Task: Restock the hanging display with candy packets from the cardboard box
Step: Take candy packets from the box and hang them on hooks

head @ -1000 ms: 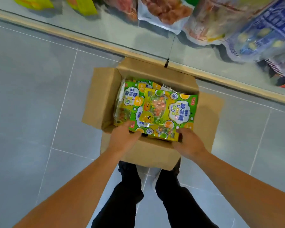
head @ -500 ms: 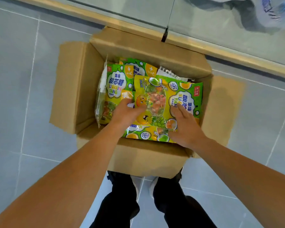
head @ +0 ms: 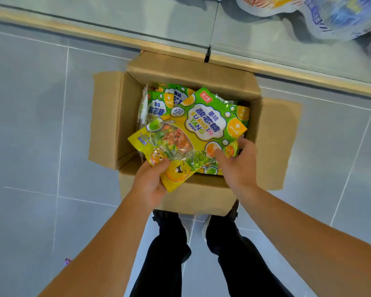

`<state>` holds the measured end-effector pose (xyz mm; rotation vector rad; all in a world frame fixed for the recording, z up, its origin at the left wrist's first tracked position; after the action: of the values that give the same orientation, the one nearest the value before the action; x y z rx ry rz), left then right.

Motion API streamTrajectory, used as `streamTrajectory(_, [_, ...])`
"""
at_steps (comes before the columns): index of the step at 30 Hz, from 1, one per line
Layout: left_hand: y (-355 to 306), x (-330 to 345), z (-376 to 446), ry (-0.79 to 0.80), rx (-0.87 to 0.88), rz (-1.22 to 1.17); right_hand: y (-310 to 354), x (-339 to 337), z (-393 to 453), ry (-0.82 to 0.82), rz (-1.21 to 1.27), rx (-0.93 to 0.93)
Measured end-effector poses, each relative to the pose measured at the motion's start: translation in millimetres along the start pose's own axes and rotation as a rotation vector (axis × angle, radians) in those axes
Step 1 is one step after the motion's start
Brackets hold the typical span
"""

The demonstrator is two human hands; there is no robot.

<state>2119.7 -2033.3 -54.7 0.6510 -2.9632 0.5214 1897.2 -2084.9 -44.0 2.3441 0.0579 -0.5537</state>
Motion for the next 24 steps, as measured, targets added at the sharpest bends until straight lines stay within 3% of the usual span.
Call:
streamTrajectory(1, [2.9, 1.8, -7.1, 0.009, -0.001, -0.035, -4.0, 4.5, -4.2, 0.021, 0.093, 0.161])
streamTrajectory(3, [8.1, 9.2, -21.7, 0.031, -0.005, -0.036, -7.1, 26.1, -21.7, 0.21, 0.351, 0.471])
streamTrajectory(5, [13.5, 20.0, -34.1, 0.062, -0.022, 0.008, -1.5, 43.0, -34.2, 0.375, 0.571, 0.571])
streamTrajectory(8, [14.5, 30.7, -47.6, 0.09, -0.054, 0.085, 11.2, 42.4, -36.1, 0.393, 0.767, 0.554])
streamTrajectory(13, [-2.9, 20.0, -74.1, 0.035, -0.061, 0.253, 41.4, 3.3, -46.0, 0.338, 0.678, 0.474])
streamTrajectory(18, [-59.7, 20.1, -120.2, -0.004, 0.098, 0.295, 103.8, -54.4, -77.1, 0.372, 0.549, 0.276])
streamTrajectory(24, [-137.3, 82.7, -224.4, 0.173, 0.277, 0.527, 177.3, -106.3, -150.2, 0.434, 0.452, 0.13])
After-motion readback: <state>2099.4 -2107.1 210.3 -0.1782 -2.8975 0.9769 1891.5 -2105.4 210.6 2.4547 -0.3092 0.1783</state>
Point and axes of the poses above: each hand's wrist, its own z-axis towards the middle knuckle, its own x-axis out of the palm, y = z × x, the point moved 7 cm from there along z, towards the middle knuckle, and after that the axes turned 14 degrees about z, right-handed, at the moved point
